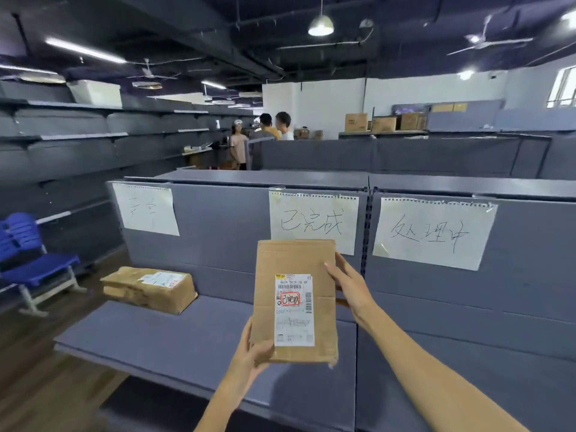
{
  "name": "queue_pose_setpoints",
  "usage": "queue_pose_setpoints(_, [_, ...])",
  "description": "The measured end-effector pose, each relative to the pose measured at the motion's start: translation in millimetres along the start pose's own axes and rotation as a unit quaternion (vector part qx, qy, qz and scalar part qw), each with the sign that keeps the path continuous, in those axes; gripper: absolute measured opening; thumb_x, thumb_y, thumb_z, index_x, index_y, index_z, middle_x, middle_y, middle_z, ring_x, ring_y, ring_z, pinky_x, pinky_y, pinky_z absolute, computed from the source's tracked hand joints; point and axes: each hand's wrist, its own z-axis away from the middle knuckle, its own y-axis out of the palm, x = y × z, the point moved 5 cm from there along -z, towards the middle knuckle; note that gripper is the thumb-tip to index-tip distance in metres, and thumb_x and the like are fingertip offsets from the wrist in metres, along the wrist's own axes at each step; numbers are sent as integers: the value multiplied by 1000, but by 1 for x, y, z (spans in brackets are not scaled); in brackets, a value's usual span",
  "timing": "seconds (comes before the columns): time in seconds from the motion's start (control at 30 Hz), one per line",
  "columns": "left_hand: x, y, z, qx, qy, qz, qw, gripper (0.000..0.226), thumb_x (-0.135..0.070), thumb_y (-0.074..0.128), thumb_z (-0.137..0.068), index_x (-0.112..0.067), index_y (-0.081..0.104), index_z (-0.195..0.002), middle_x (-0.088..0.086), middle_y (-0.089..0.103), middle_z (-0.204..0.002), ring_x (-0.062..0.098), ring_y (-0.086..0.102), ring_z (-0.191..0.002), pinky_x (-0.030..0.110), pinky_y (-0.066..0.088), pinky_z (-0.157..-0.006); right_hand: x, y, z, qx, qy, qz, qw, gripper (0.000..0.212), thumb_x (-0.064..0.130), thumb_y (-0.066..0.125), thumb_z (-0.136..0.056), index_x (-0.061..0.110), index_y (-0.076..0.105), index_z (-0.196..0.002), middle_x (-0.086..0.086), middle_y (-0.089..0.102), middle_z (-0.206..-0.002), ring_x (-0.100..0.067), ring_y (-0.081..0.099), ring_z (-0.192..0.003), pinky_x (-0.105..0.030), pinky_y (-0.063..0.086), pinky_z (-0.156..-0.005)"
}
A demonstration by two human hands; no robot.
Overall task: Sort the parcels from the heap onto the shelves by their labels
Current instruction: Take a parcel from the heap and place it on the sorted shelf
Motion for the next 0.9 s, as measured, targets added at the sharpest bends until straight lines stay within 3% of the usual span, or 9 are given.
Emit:
queue_pose_setpoints(0.1, [20,3,-21,17,-44,3,999,106,-35,90,-50,-30,39,-143,1,70,-126,23,69,-112,29,59,-79,-24,-14,-12,-27,25,-6,999,62,43,68,-92,39,44,-148,14,69,-125,-11,65,-116,-45,50,-105])
queue_pose_setpoints(0.17, [29,3,-31,29,-67,1,997,106,-34,88,-54,-30,34,-146,1,70,-126,23,69,-113,30,59,-82,-37,-21,-18,-46,42,-10,998,63,44,69,-91,38,44,-149,9,68,-130,-14,64,-118,-48,48,-108])
queue_pose_setpoints(0.33, [40,-4,-55,71,-94,-20,993,103,-37,90,-58,-27,36,-146,2,68,-129,25,66,-118,40,53,-100,-61,-28,-29,-94,72,-29,992,55,46,67,-92,44,49,-144,6,72,-118,-9,65,-92,-32,50,-81])
queue_pose_setpoints(0.47, [41,-8,-69,111,-92,-37,989,93,-47,85,-65,-35,38,-144,-5,64,-135,21,66,-118,47,47,-108,-60,-26,-32,-131,66,-20,989,47,45,62,-95,43,53,-141,7,72,-122,-9,68,-94,-27,48,-76])
queue_pose_setpoints(0.57, [39,-7,-74,133,-103,-53,984,93,-59,82,-60,-45,38,-141,-12,60,-137,16,64,-119,42,46,-106,-62,-23,-26,-161,70,-12,984,46,47,56,-98,38,51,-143,9,72,-120,-7,68,-99,-24,50,-68])
queue_pose_setpoints(0.67, [40,-6,-79,131,-87,-58,986,101,-58,83,-58,-40,36,-145,-11,57,-141,11,58,-126,31,46,-103,-70,-20,-21,-173,88,-8,981,46,52,49,-100,35,49,-143,6,71,-120,-11,67,-104,-27,49,-72])
queue_pose_setpoints(0.77, [45,-4,-81,112,-102,-99,984,99,-66,74,-55,-31,42,-142,-8,58,-136,8,56,-123,25,43,-97,-84,-18,-20,-178,109,14,978,37,37,46,-104,30,48,-141,2,69,-126,-15,67,-110,-28,51,-78])
queue_pose_setpoints(0.83, [50,-2,-85,96,-118,-95,984,82,-63,70,-64,-23,56,-135,-2,66,-130,11,62,-116,26,45,-93,-100,-19,-20,-176,128,40,975,36,27,47,-103,27,48,-139,-5,66,-132,-18,65,-114,-27,51,-81])
queue_pose_setpoints(0.9, [54,2,-88,78,-133,-66,986,46,-46,67,-86,-19,66,-123,2,72,-121,15,67,-110,30,49,-94,-119,-20,-21,-162,161,63,972,33,25,51,-98,29,51,-131,-10,61,-138,-18,62,-117,-28,51,-85])
